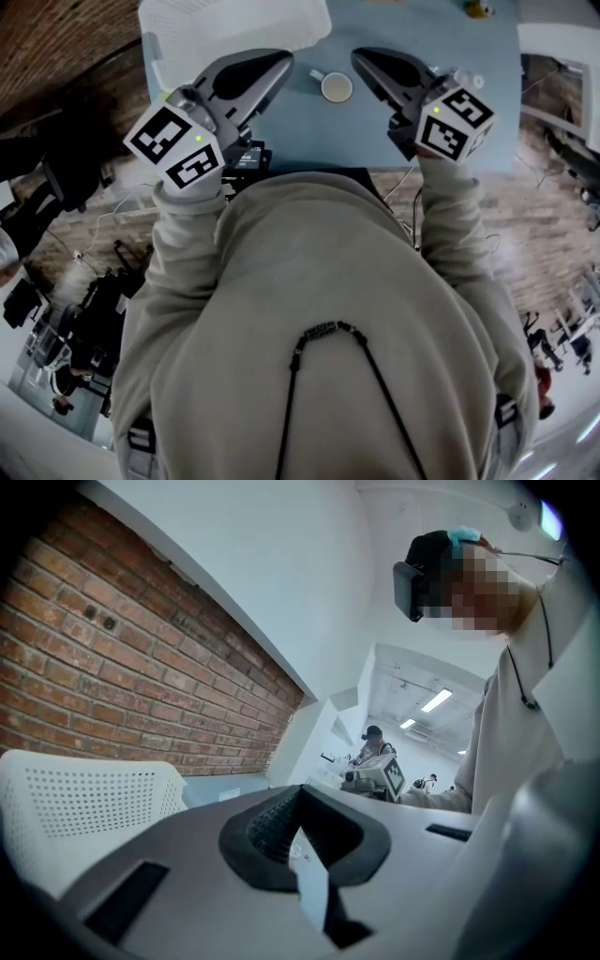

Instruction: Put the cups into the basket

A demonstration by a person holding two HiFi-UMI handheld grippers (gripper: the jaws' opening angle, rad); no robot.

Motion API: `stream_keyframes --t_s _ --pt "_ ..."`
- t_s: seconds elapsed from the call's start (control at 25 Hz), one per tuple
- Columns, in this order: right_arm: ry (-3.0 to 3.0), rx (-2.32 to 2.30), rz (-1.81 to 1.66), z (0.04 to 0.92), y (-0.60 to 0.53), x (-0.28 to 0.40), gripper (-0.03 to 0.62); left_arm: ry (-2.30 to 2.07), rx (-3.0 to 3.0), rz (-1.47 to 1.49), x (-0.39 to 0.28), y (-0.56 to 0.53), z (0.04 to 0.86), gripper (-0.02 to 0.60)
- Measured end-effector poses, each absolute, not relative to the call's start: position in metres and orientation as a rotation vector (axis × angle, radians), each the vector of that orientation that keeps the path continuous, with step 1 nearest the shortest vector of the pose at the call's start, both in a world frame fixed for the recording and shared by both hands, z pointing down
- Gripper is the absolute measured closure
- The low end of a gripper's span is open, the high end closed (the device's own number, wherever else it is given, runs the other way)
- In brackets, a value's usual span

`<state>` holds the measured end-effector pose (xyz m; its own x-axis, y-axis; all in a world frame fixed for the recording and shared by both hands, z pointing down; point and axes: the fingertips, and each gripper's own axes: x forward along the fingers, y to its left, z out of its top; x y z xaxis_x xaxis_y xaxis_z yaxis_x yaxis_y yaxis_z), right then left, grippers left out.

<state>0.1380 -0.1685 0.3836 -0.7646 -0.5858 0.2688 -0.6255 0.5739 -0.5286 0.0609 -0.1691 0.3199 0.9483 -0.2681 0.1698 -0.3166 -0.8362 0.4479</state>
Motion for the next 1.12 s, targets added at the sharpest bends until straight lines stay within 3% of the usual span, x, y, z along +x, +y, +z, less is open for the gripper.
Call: stream_keyframes --t_s 0.68,0.88,1.12 --pt "-2.466 0.97 0.946 0.459 -0.151 0.117 0.575 -0.364 2.545 0.114 0.051 -0.183 0.371 0.584" --pt "-2.409 0.917 0.907 0.482 -0.15 0.12 0.526 -0.442 2.523 0.124 0.043 -0.19 0.381 0.584" --pt "-2.311 0.862 0.889 0.514 -0.149 0.12 0.348 -0.47 2.499 0.113 0.035 -0.194 0.388 0.584"
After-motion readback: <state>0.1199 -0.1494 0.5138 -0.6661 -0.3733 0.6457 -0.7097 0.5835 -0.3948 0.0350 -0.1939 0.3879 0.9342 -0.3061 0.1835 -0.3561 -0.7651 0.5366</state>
